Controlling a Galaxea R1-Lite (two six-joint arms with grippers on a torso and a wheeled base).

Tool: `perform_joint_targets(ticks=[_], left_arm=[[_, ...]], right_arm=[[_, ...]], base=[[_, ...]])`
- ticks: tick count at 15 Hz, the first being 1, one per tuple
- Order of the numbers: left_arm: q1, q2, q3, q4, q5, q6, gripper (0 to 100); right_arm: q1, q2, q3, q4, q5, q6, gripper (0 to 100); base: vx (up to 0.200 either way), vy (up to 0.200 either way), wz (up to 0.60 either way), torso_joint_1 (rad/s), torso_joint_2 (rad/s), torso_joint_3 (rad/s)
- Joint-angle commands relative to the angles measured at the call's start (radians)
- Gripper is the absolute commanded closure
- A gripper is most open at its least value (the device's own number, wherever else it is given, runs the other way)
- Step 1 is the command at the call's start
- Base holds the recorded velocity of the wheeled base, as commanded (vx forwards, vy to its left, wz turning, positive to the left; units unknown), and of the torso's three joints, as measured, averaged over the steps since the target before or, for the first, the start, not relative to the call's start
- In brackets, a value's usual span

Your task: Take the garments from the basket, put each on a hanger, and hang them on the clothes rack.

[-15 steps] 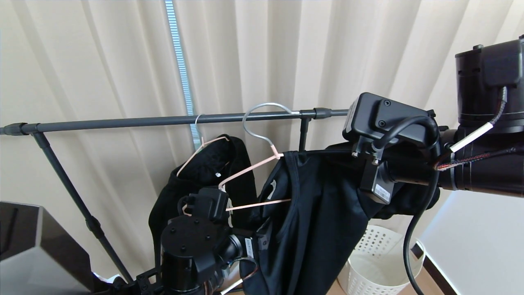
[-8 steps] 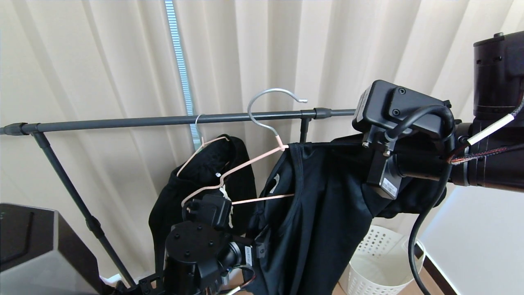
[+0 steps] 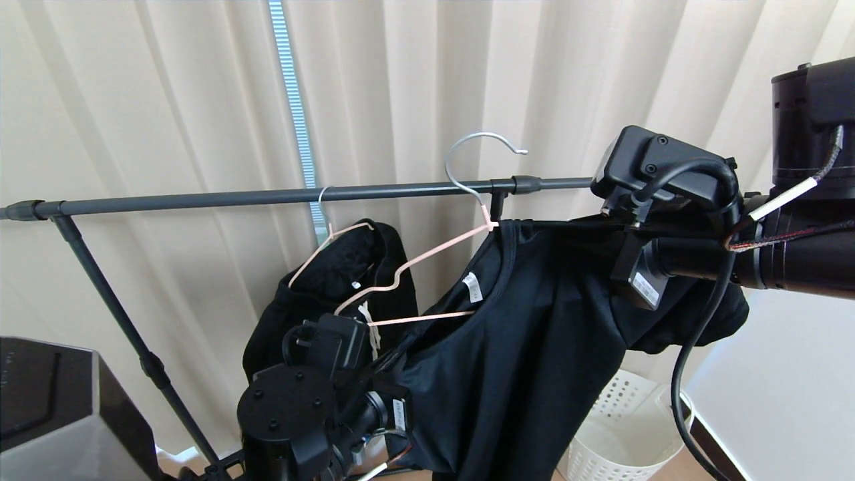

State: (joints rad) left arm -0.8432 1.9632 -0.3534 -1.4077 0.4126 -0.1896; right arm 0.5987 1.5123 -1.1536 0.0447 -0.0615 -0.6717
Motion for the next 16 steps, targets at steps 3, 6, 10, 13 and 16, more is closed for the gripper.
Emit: perform_joint_targets(ticks=[3, 6, 10, 13, 16], left_arm=[[0.046, -0.003, -0.004, -0.001, 0.000, 0.001, 100], [0.081, 0.000, -0.006, -0.001, -0.001, 0.002, 100], [0.110, -0.001, -0.010, -0.001, -0.003, 0.004, 100], [0.121, -0.001, -0.010, -0.001, -0.005, 0.009, 100], [0.127, -0.003, -0.010, -0.001, -0.005, 0.009, 100]], right_arm=[[-0.040, -0.020, 0.046, -0.002, 0.003, 0.011, 100], [-0.062, -0.046, 0.084, -0.002, 0.032, 0.011, 100], [-0.074, -0.086, 0.130, -0.002, 0.037, 0.011, 100], [-0.091, -0.127, 0.170, -0.002, 0.045, 0.011, 100], [-0.119, -0.130, 0.178, -0.002, 0.046, 0.011, 100]], base=[[0.000, 0.000, 0.00, 0.000, 0.00, 0.000], [0.000, 0.000, 0.00, 0.000, 0.00, 0.000], [0.000, 0.000, 0.00, 0.000, 0.00, 0.000], [0.000, 0.000, 0.00, 0.000, 0.00, 0.000], [0.000, 0.000, 0.00, 0.000, 0.00, 0.000]])
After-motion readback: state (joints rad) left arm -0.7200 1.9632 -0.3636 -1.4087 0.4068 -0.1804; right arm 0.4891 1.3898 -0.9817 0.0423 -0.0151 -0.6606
